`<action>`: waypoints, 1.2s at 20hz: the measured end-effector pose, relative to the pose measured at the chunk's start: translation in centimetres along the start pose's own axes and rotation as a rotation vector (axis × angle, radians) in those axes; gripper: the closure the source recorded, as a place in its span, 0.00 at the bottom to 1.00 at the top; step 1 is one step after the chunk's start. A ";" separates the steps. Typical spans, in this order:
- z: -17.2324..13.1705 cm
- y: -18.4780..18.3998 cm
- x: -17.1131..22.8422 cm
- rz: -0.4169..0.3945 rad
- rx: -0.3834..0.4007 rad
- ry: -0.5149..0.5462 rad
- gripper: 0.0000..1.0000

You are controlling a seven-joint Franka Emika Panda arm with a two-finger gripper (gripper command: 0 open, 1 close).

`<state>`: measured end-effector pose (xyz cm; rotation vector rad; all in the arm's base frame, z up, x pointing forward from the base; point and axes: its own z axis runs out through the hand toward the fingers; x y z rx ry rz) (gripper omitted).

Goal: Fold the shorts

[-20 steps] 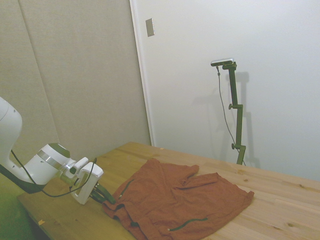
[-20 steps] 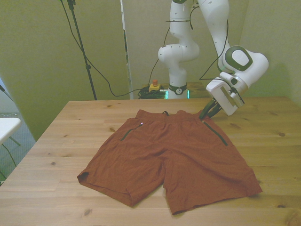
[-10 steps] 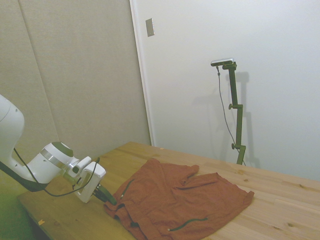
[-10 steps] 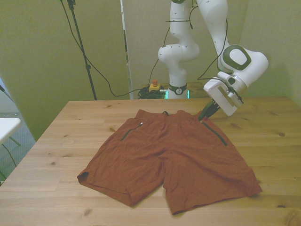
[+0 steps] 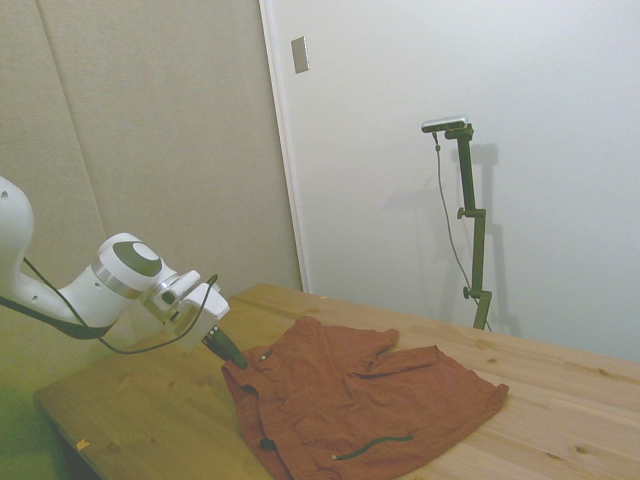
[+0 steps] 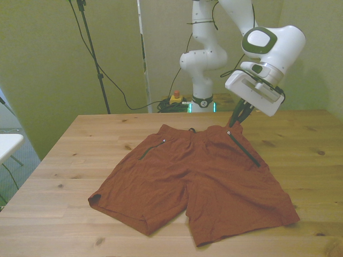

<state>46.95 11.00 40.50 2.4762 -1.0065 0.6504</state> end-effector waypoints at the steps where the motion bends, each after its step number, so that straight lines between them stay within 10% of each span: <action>1: -0.4 0.3 0.9 0.006 0.032 -0.049 1.00; 7: -0.9 2.9 4.8 0.018 0.171 -0.348 1.00; 24: 1.9 13.5 15.8 0.242 0.228 -0.518 1.00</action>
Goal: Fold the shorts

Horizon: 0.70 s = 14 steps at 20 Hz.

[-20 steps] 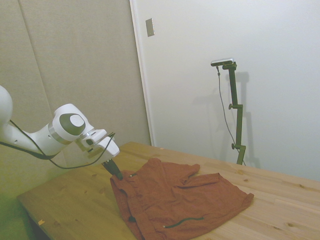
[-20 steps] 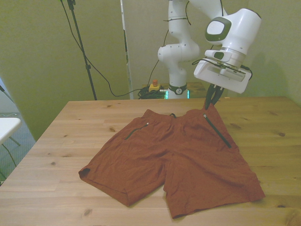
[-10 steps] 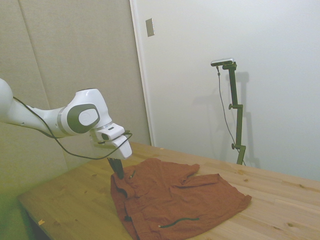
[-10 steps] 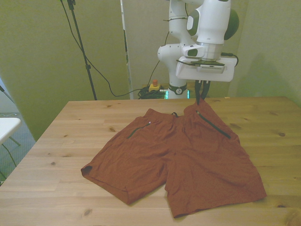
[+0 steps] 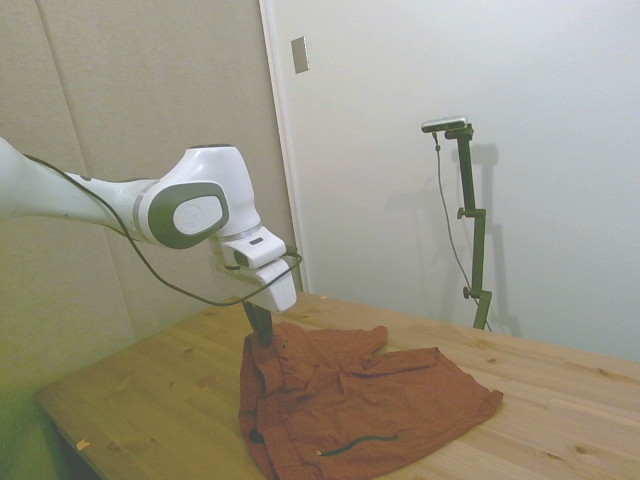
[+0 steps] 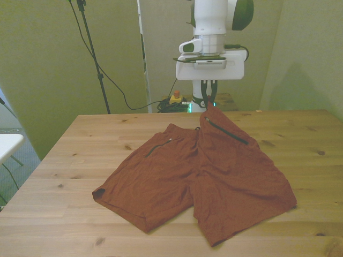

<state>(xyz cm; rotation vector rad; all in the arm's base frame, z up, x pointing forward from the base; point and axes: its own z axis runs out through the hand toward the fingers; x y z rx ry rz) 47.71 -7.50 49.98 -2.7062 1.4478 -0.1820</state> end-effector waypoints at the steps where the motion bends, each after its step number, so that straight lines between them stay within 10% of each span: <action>1: 0.1 0.5 0.5 0.012 0.006 -0.012 1.00; 14: -1.5 6.1 1.9 0.069 0.044 -0.053 1.00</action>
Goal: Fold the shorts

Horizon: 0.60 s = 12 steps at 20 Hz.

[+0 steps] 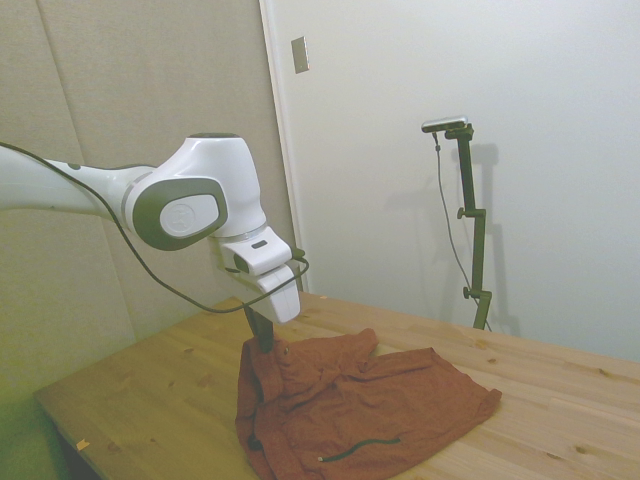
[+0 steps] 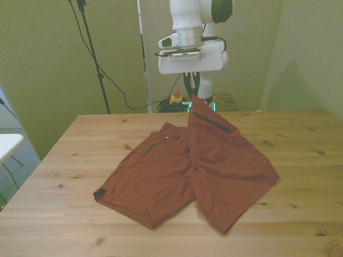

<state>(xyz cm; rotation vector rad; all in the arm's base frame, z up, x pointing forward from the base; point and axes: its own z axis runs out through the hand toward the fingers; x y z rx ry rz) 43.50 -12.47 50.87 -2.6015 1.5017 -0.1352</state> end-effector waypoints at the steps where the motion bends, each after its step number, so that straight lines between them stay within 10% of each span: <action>1: 0.3 0.6 0.4 0.002 0.004 -0.012 1.00; 12: 6.4 6.7 4.1 0.072 0.001 -0.154 1.00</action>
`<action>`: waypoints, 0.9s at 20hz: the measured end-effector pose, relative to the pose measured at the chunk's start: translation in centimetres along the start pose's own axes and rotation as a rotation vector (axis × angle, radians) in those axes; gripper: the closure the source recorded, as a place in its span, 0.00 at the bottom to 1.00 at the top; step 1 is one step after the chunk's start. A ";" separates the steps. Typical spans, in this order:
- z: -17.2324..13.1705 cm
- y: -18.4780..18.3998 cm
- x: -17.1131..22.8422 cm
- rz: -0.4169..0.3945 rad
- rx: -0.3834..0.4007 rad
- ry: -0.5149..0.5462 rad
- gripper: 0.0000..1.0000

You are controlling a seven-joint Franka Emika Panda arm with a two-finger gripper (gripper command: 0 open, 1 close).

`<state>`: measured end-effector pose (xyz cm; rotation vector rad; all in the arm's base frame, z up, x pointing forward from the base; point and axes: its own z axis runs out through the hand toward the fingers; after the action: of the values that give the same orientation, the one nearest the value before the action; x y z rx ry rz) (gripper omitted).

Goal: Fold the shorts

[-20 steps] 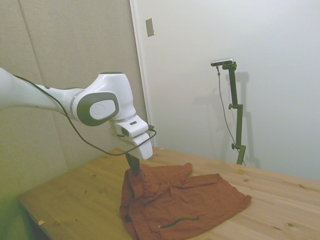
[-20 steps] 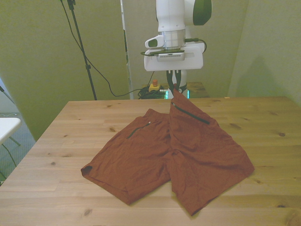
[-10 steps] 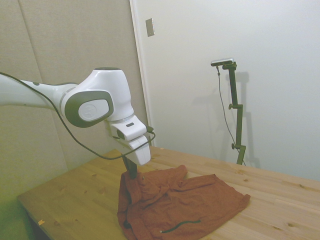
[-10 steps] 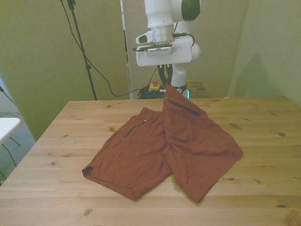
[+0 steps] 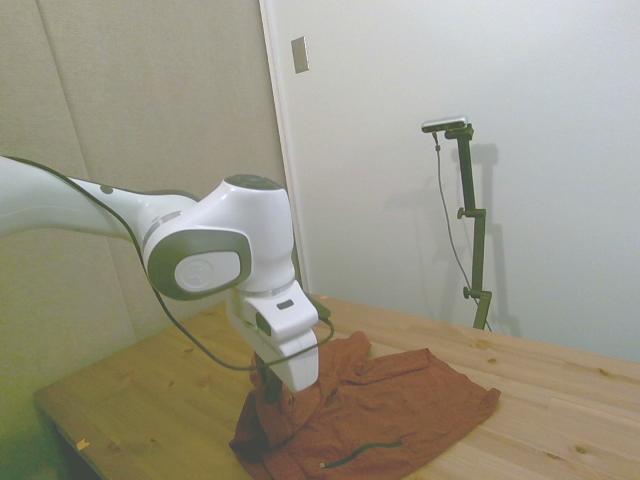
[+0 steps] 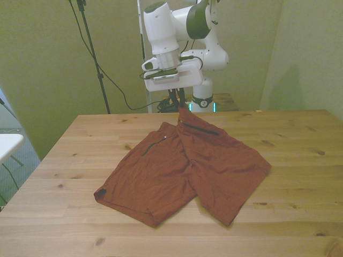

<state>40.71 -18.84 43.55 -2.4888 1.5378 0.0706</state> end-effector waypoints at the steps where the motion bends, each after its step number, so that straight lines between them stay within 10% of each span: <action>1: 0.4 0.6 0.6 -0.002 0.024 -0.022 1.00; 12: 0.9 7.3 7.0 -0.049 0.154 -0.194 1.00; 13: 1.5 7.9 7.8 -0.052 0.148 -0.200 0.00; 18: 4.5 8.8 10.7 -0.093 0.171 -0.265 0.00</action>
<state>38.01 -31.09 36.15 -2.3059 1.2655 0.2342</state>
